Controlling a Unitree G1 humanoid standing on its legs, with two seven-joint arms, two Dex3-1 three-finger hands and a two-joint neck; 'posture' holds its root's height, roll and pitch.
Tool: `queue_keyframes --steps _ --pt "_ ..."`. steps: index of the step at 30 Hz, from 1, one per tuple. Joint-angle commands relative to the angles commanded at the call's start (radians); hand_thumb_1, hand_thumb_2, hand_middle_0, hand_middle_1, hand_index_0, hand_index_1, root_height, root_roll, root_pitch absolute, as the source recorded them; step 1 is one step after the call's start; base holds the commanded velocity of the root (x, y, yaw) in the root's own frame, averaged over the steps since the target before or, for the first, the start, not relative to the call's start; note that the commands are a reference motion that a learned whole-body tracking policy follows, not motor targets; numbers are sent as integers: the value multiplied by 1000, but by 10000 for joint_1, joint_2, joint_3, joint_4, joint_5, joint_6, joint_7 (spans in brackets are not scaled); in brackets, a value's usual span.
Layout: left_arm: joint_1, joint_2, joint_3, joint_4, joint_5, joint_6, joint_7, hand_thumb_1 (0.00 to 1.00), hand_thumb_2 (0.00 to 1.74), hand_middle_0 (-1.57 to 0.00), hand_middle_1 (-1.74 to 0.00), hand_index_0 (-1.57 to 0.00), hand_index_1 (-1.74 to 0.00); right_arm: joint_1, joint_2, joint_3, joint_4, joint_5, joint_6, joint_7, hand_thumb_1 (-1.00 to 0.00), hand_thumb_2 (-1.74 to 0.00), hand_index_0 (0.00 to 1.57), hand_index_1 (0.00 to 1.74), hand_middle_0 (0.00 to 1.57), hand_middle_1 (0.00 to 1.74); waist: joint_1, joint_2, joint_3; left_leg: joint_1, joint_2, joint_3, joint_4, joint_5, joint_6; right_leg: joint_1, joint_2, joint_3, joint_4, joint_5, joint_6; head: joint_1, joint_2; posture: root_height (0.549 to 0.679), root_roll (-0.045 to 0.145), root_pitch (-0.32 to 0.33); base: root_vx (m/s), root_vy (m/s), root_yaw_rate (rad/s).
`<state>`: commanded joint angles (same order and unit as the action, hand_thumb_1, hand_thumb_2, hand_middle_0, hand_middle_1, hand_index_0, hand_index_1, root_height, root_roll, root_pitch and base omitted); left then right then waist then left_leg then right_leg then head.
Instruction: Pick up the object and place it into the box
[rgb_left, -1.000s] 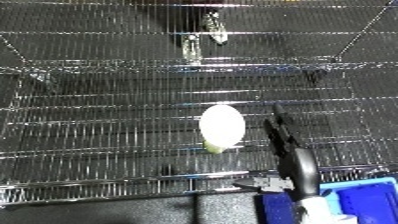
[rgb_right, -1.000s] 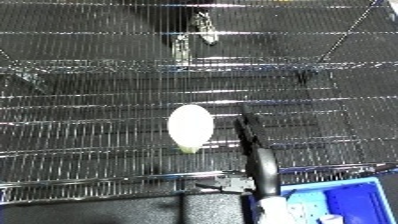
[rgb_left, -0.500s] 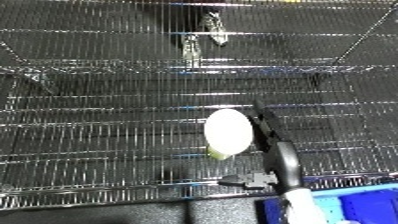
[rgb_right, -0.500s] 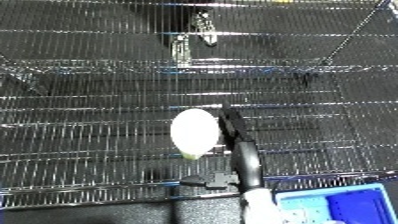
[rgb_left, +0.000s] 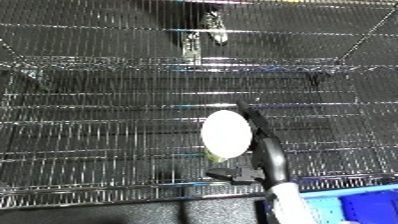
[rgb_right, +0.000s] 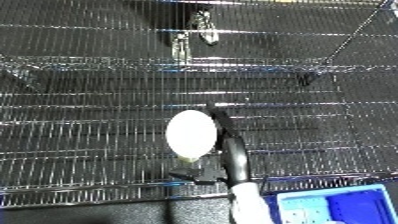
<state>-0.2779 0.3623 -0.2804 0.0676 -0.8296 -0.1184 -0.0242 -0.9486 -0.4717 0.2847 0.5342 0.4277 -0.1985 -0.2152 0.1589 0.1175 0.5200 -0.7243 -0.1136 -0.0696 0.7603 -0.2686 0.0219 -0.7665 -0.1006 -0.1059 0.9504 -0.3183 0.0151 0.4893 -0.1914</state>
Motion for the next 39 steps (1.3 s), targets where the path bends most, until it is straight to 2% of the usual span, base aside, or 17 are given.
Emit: queue_keyframes --steps 4,12,20,26,32,39 --pt "19 9 2 -15 -22 -35 -22 1000 1740 -1570 -1740 -1570 -1740 -83 -15 5 80 -28 50 -77 -600 -1044 942 1044 942 1044 8 9 0 19 -1 -4 -28 24 -5 20 17 -11 -15 -3 -20 53 16 614 40 206 -23 -7 -11" --pt "110 58 35 5 -50 -139 -123 1000 1740 -1570 -1740 -1570 -1740 43 -81 -103 9 -152 -34 -301 -600 -1044 942 1044 942 1044 -46 -61 0 280 41 -42 -313 121 -23 297 87 -27 -276 45 -52 31 216 618 40 199 -46 -21 -33" --pt "196 115 152 148 -10 -300 -189 1000 1740 -1570 -1740 -1570 -1740 428 -152 -326 -851 -289 -108 -433 -600 -1044 942 1044 942 1044 -224 -222 0 917 186 -145 -943 347 -86 870 191 -5 -780 145 -56 -154 298 627 42 177 -74 -28 -68" --pt "374 135 331 303 18 -405 -281 1000 1740 -1570 -1740 -1570 -1740 1166 -96 -724 -2123 -475 -113 -586 -600 -1044 942 1044 942 1044 -484 -368 0 1502 331 -143 -1513 552 -154 1367 310 61 -1137 163 -68 -400 301 634 44 157 -87 -19 -97" --pt "431 75 500 445 79 -384 -308 1000 1740 -1570 -1740 -1570 -1740 2193 111 -1080 -3372 -217 -117 -623 -600 -1044 942 1044 942 1044 -869 -519 0 2112 480 -62 -1875 622 -211 1899 374 214 -1498 222 -36 -486 -236 639 49 132 -96 -11 -121" --pt "433 34 619 647 110 -275 -260 1000 1740 -1570 -1740 -1570 -1740 3183 282 -1442 -4248 -483 -381 -618 -600 -1044 942 1044 942 1044 -1342 -693 0 2908 718 13 -2182 621 -281 2628 423 401 -1967 318 24 -412 -878 644 53 94 -65 8 -168"
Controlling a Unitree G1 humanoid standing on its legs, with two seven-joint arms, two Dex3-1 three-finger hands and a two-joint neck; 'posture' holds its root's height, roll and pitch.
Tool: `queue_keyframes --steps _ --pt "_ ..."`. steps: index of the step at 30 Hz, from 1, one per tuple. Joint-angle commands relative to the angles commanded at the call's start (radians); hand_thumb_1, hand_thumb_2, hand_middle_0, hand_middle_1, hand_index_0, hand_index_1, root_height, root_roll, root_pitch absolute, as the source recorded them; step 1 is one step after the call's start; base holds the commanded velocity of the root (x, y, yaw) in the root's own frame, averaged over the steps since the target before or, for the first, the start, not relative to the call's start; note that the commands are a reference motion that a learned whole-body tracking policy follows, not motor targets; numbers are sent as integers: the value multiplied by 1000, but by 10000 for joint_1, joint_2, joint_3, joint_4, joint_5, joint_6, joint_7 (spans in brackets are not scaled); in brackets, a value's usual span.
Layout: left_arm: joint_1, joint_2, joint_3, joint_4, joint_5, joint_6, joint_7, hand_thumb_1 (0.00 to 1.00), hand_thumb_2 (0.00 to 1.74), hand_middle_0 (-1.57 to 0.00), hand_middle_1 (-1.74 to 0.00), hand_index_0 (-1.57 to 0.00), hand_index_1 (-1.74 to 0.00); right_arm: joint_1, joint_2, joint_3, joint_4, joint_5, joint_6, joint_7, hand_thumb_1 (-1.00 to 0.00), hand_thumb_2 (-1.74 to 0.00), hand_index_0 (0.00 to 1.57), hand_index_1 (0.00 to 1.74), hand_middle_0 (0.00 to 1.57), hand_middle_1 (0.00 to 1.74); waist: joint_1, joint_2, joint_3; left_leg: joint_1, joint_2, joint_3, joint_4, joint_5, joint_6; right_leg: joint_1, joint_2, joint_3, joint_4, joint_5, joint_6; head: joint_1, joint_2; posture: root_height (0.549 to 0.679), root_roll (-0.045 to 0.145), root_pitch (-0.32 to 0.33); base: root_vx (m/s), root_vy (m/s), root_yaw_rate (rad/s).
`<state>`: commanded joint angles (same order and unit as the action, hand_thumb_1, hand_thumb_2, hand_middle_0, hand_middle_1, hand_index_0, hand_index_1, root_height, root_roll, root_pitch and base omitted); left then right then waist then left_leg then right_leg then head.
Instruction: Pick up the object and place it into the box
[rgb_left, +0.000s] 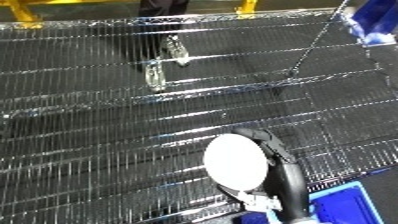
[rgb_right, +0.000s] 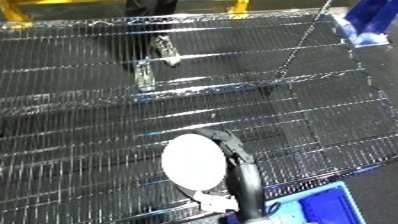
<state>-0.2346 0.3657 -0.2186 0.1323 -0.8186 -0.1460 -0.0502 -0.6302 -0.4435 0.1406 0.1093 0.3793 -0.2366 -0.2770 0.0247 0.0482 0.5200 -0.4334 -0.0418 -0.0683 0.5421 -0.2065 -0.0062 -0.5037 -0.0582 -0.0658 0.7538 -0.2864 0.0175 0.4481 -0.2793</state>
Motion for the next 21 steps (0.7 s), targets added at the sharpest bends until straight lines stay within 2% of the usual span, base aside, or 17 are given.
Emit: queue_keyframes --steps 4,9,12,16,21 --pt "42 -24 140 130 13 8 -15 1000 1740 -1570 -1740 -1570 -1740 535 28 -301 -386 8 -23 27 -600 -1044 942 1044 942 1044 -242 -77 0 409 123 103 -122 -25 -44 387 24 95 -225 31 27 154 -130 646 56 73 -41 11 -171" --pt "80 -15 310 182 57 -13 -9 1000 1740 -1570 -1740 -1570 -1740 1184 20 -628 -713 19 -113 -192 -600 -1044 942 1044 942 1044 -494 -116 0 799 211 246 -288 -37 -73 758 16 208 -560 124 73 666 -445 650 60 58 -52 17 -164" --pt "73 -35 420 216 77 -52 17 1000 1740 -1570 -1740 -1570 -1740 1547 -44 -850 -753 65 -186 -373 -600 -1044 942 1044 942 1044 -657 -104 0 1051 259 336 -414 -44 -91 979 -20 287 -790 192 105 1149 -1024 653 63 52 -48 47 -172" --pt "83 -134 475 258 49 -195 59 1000 1740 -1570 -1740 -1570 -1740 2057 -169 -1193 -696 272 -298 -492 -600 -1044 942 1044 942 1044 -916 -5 -1 1404 307 459 -597 -43 -136 1275 -103 429 -1112 286 144 1892 -2247 657 69 43 -17 93 -173" --pt "250 -238 520 260 -55 -583 -22 1000 1740 -1570 -1740 -1570 -1740 2880 -301 -1698 -602 583 -548 -537 -600 -1044 942 1044 942 1044 -1241 181 -50 1815 351 648 -886 -18 -186 1555 -171 654 -1446 365 217 2307 -2655 661 74 37 20 98 -199"
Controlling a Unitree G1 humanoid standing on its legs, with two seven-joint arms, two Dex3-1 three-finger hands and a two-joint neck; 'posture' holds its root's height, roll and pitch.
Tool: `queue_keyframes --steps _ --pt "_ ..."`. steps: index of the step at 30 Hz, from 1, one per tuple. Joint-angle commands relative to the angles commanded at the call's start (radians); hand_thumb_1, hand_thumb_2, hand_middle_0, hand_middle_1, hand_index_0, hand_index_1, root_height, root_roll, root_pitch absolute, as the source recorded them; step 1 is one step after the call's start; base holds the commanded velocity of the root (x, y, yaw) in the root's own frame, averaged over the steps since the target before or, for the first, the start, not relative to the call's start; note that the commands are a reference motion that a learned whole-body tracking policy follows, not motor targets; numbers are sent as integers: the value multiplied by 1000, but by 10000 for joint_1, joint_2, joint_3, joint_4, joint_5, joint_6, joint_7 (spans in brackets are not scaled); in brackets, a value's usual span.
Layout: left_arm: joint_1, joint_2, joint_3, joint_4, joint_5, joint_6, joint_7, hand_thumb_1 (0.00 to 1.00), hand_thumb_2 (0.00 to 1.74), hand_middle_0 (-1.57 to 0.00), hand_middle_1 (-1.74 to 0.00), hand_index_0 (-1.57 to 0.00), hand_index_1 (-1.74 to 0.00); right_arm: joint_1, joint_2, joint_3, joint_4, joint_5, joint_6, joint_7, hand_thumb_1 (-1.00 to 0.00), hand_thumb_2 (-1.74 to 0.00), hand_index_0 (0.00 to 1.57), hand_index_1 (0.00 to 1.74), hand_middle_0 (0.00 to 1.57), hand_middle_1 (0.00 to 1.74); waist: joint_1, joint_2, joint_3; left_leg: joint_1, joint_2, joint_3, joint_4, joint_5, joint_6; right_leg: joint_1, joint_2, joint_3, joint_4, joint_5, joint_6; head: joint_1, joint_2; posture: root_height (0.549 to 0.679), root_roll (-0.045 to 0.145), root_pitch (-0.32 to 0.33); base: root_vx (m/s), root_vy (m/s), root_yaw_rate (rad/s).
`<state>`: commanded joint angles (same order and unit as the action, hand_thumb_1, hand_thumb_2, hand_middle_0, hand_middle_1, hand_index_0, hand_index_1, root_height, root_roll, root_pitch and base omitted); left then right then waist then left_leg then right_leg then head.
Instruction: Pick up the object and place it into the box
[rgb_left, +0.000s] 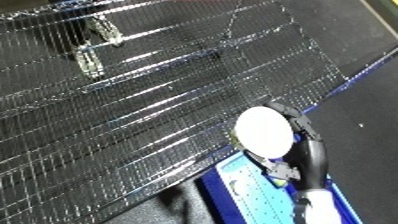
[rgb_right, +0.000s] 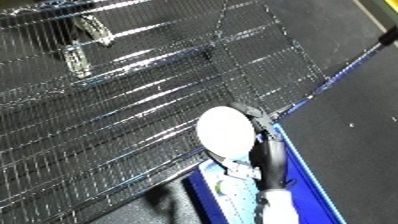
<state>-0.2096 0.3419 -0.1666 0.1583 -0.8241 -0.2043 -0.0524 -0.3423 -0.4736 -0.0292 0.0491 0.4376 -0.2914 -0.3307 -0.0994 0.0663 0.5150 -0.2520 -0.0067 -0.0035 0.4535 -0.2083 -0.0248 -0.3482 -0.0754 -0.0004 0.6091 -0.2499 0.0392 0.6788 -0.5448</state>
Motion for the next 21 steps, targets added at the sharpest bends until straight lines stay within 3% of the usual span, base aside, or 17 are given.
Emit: queue_keyframes --steps 11,21 --pt "63 -111 209 -453 53 -426 -267 1000 1740 -1570 -1740 -1570 -1740 1622 -123 -846 313 465 -655 -283 -600 -1044 942 1044 942 1044 -691 385 -55 483 1 393 -621 85 -2 93 19 241 -428 108 125 1177 220 664 80 49 -18 57 -134" --pt "-236 -244 78 -503 164 -381 -288 1000 1740 -1570 -1740 -1570 -1740 1981 -333 -1233 1223 719 -1176 -584 -600 -1044 942 1044 942 1044 -1174 671 -58 639 -60 688 -566 -58 -48 44 -25 385 -584 194 171 2060 881 665 88 54 -19 20 -130"
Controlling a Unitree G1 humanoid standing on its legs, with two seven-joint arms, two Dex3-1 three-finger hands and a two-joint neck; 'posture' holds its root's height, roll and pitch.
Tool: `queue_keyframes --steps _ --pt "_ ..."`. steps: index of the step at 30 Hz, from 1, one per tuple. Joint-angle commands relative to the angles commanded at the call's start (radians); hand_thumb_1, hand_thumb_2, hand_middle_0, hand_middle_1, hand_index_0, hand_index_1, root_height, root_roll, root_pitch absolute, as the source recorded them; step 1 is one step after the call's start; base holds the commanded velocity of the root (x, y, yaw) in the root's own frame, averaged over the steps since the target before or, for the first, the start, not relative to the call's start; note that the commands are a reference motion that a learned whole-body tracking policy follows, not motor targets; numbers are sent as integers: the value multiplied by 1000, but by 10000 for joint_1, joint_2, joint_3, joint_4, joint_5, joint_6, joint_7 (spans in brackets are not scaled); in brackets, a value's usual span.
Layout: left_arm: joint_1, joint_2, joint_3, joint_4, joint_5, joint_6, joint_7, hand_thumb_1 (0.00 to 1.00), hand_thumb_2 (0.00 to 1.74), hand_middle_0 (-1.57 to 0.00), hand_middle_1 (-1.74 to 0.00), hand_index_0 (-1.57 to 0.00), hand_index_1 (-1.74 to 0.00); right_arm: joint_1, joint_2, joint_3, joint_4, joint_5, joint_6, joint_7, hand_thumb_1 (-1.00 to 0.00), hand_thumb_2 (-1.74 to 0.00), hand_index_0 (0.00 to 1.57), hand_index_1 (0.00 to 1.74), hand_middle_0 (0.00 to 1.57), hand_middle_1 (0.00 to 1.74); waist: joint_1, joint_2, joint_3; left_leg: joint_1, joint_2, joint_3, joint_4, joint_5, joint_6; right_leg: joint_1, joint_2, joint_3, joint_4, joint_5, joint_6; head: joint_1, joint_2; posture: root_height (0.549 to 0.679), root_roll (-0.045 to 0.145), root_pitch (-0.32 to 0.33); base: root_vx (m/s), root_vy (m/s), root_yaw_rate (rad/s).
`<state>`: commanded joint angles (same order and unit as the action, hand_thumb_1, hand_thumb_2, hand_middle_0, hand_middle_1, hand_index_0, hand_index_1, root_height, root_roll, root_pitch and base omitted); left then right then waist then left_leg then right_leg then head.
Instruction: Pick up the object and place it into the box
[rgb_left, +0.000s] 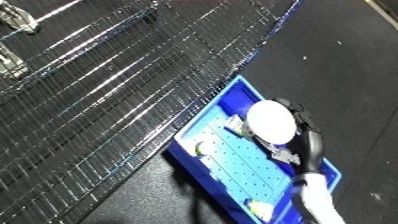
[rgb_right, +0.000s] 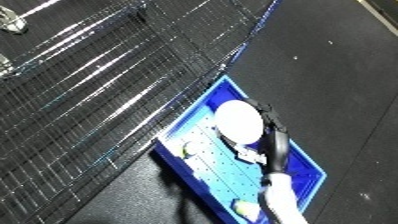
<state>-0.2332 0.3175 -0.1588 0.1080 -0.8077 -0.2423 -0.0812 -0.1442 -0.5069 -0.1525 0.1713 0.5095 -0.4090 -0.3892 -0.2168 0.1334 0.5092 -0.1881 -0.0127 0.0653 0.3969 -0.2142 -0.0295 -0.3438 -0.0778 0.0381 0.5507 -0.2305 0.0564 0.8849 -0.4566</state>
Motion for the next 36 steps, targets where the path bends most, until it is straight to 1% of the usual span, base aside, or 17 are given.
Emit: queue_keyframes --steps 6,12,16,18,23,27,30,36 --pt "-117 -38 -105 129 -27 -21 216 1000 1740 -1570 -1740 -1570 -1740 16 -109 -213 625 379 -138 -37 -300 -522 471 522 471 522 -179 139 6 39 -18 100 65 -60 -15 -45 -19 80 -2 28 7 404 240 665 91 53 7 14 -91" --pt "-75 -91 -165 232 -147 14 243 1000 1740 -1570 -1740 -1570 -1740 72 -141 -286 1101 738 -306 48 0 0 0 0 0 0 -246 264 13 38 -53 122 88 -60 -34 -94 8 107 46 1 -30 562 362 665 94 52 19 2 -35" --pt "-92 -108 -235 351 -134 20 194 1000 1740 -1570 -1740 -1570 -1740 98 -137 -268 1252 833 -320 88 0 0 0 0 0 0 -276 303 10 47 -52 102 77 -33 -48 -123 29 104 105 -34 -56 603 473 664 96 51 26 -13 7" --pt "-102 -118 -260 390 -138 23 190 1000 1740 -1570 -1740 -1570 -1740 96 -155 -268 1301 880 -287 146 0 0 0 0 0 0 -287 322 4 45 -51 88 57 -8 -58 -141 42 98 120 -49 -73 570 424 664 98 52 35 -2 -7" --pt "-58 -126 -275 433 -246 97 192 1000 1740 -1570 -1740 -1570 -1740 198 -153 -212 1272 869 -155 583 0 0 0 0 0 0 -267 323 -3 48 -12 28 0 95 -97 -135 95 57 170 -96 -122 347 243 663 98 51 36 -8 16" --pt "1 -120 -307 493 -278 152 208 1000 1740 -1570 -1740 -1570 -1740 271 -104 -51 939 670 -138 819 0 0 0 0 0 0 -179 231 -11 33 38 -73 -49 213 -127 -78 156 8 217 -142 -165 -84 227 663 97 49 23 -34 87" --pt "39 -133 -316 544 -263 201 213 1000 1740 -1570 -1740 -1570 -1740 280 -15 74 516 484 -147 1039 0 0 0 0 0 0 -80 140 -31 22 75 -168 -96 289 -149 -29 175 -54 265 -190 -196 -634 298 663 95 47 9 -43 146" --pt "70 -154 -354 567 -174 338 195 1000 1740 -1570 -1740 -1570 -1740 54 229 498 -526 7 2 1411 0 0 0 0 0 0 236 -55 -91 2 94 -400 -265 425 -148 67 202 -164 257 -239 -237 -1557 330 663 94 44 -6 -51 196"
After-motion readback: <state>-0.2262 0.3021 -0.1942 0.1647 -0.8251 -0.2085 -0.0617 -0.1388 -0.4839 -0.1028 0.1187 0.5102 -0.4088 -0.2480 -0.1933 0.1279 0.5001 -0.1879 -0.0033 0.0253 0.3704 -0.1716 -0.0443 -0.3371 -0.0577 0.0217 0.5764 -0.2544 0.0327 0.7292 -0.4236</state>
